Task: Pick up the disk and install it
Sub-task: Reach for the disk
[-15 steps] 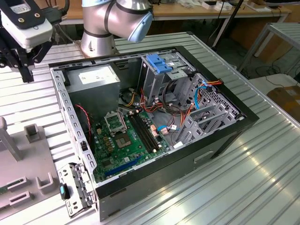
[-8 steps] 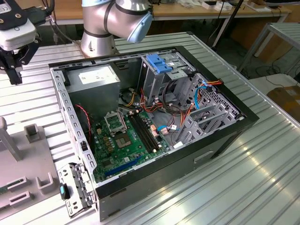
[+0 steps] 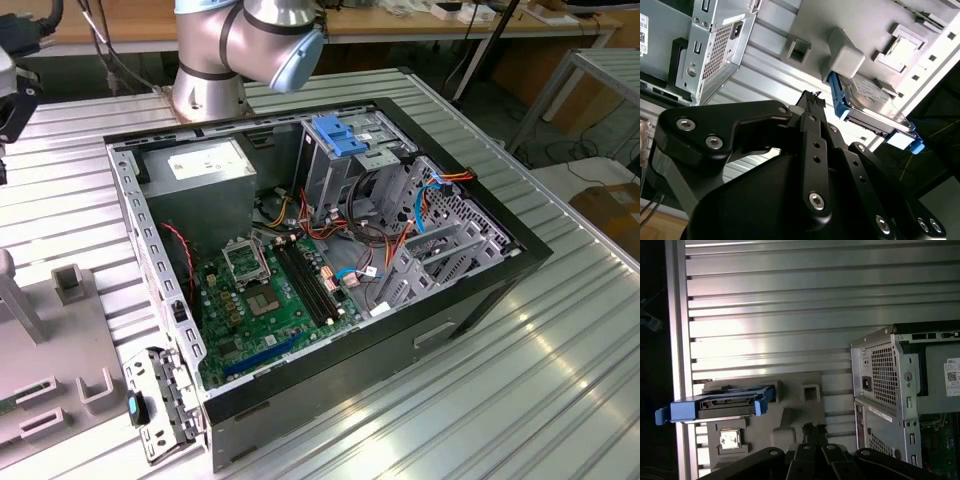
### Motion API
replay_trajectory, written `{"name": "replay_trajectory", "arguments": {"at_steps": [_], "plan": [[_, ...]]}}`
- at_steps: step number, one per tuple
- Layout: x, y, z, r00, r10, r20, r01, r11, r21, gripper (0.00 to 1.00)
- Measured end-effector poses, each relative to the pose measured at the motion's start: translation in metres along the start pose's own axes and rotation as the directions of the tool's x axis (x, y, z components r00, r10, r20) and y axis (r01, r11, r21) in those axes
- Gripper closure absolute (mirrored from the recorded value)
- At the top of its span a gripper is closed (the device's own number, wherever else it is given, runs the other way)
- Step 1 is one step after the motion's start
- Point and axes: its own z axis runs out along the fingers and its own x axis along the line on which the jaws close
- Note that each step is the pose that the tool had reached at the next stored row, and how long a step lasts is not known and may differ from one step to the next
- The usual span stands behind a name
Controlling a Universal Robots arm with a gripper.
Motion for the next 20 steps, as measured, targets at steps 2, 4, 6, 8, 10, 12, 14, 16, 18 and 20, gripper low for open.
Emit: {"name": "replay_trajectory", "arguments": {"at_steps": [2,4,6,8,10,12,14,16,18,20], "plan": [[0.0053,0.0001,-0.0001,1.0,0.0,0.0,0.0,1.0,0.0,0.89],[0.0133,-0.0002,-0.0004,1.0,0.0,-0.0001,0.0,1.0,0.0001,0.89],[0.0215,-0.0008,-0.0006,1.0,0.0,-0.0001,0.0,1.0,0.0,0.89],[0.0268,-0.0012,-0.0007,1.0,0.0,-0.0001,0.0,1.0,0.0,0.89],[0.0338,-0.0018,-0.001,1.0,0.0,-0.0002,0.0,1.0,0.0001,0.89],[0.0418,-0.0023,-0.0011,1.0,0.0,-0.0001,0.0,1.0,0.0,0.89],[0.049,-0.0029,-0.0014,1.0,0.0,-0.0002,0.0,1.0,0.0001,0.89],[0.054,-0.0033,-0.0015,1.0,0.0,-0.0001,0.0,1.0,0.0,0.89],[0.0655,-0.0042,-0.0018,1.0,0.0,-0.0001,0.0,1.0,0.0,0.89],[0.0733,-0.0047,-0.002,1.0,0.0,-0.0001,0.0,1.0,0.0,0.89]]}}
